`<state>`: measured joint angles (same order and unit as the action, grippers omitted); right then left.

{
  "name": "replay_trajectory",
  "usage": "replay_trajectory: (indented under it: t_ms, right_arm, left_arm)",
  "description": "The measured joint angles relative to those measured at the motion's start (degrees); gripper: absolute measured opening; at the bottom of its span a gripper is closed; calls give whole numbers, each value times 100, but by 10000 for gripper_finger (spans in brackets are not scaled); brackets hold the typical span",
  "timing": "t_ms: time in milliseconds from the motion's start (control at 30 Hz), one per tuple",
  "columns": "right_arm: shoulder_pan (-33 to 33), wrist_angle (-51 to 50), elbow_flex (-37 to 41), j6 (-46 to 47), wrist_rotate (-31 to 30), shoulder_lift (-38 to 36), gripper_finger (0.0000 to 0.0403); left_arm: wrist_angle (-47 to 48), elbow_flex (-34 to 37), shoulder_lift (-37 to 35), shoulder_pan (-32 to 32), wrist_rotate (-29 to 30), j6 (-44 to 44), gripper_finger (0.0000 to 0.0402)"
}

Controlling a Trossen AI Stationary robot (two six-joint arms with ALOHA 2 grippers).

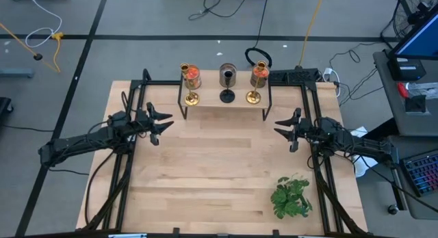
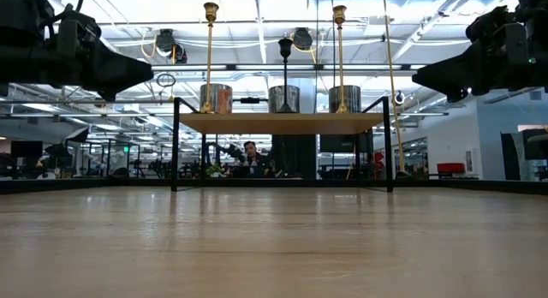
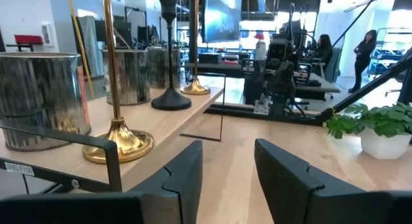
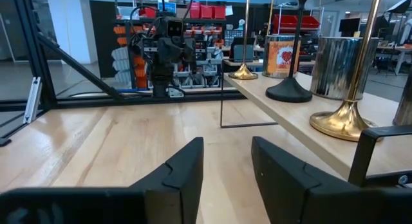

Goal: Pick & Place candle stick holders
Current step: Return to Home Position

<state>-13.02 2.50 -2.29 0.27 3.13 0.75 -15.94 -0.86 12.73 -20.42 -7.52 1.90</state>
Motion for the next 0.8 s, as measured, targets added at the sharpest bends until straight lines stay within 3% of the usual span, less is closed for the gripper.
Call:
replay_trajectory:
  t_ms: [200,400,633,800]
  right_arm:
    - [0,-39,5,-197,5,0,91]
    - [-3,-55,5,-189,73,0,13]
    - [-2,-59,9,-70,311,0,4]
    - [-2,-57,9,-82,289,0,8]
  left_arm:
    - [140,-7,2,1,-4,-86,92]
    - [170,-7,0,-1,-80,-133,10]
    - [170,-7,0,-1,-275,-124,4]
    - [281,-7,0,-1,-302,103,21]
